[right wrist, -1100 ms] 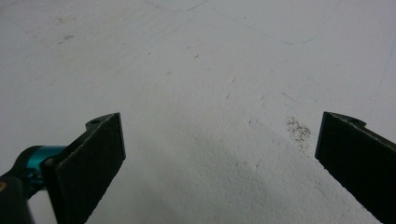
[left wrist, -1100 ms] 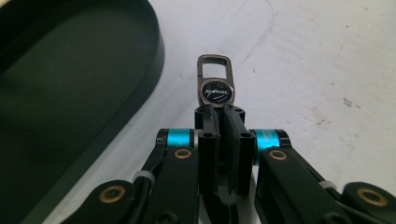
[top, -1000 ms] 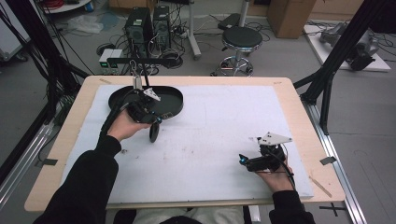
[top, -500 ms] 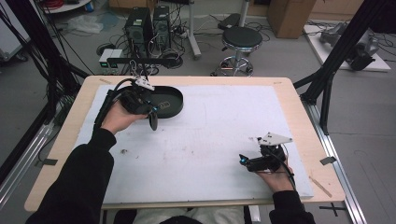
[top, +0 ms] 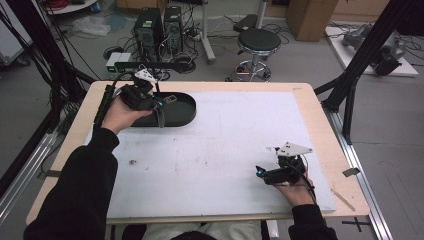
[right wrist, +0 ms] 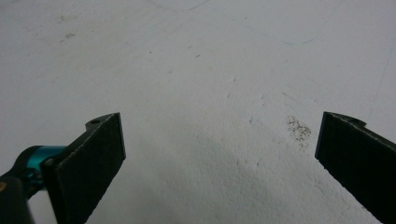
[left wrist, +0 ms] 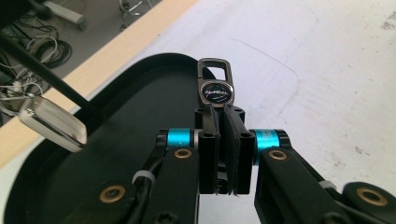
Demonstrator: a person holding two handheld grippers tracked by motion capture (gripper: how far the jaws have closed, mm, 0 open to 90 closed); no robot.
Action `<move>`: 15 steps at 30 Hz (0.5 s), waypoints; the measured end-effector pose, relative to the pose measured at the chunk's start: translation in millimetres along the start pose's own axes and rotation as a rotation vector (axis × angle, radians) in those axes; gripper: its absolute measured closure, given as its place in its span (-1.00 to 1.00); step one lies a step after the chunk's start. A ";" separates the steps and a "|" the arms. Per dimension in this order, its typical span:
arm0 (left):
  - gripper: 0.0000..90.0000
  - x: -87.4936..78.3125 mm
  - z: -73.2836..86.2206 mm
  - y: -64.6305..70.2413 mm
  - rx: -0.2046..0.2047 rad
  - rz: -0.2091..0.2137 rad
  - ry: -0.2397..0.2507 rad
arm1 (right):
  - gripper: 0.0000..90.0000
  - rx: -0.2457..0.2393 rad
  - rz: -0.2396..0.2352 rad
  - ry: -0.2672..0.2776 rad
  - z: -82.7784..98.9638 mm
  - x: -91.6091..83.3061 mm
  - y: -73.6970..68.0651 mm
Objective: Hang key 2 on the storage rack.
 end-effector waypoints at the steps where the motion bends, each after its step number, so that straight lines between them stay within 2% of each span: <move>1: 0.88 -1.8 -1.2 -1.9 -0.005 -0.003 0.006 | -0.98 -0.002 0.002 -0.002 0.3 0.2 0.1; 11: 0.88 -17.5 -11.7 -24.0 -0.019 -0.051 0.004 | -0.98 -0.007 0.002 -0.007 0.9 0.4 -0.5; 15: 0.88 -23.6 -16.7 -29.3 -0.029 -0.061 0.028 | -0.98 -0.008 0.013 -0.007 1.3 -0.1 0.9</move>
Point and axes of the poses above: each handheld gripper's, and its own axes: x roughly forward along the jaws, z roughly out of its underside, y roughly to its right, the point moved 7 cm from there along x, roughly forward along the jaws, and after that the axes turned 11 degrees about -y, right-handed, at the moved point
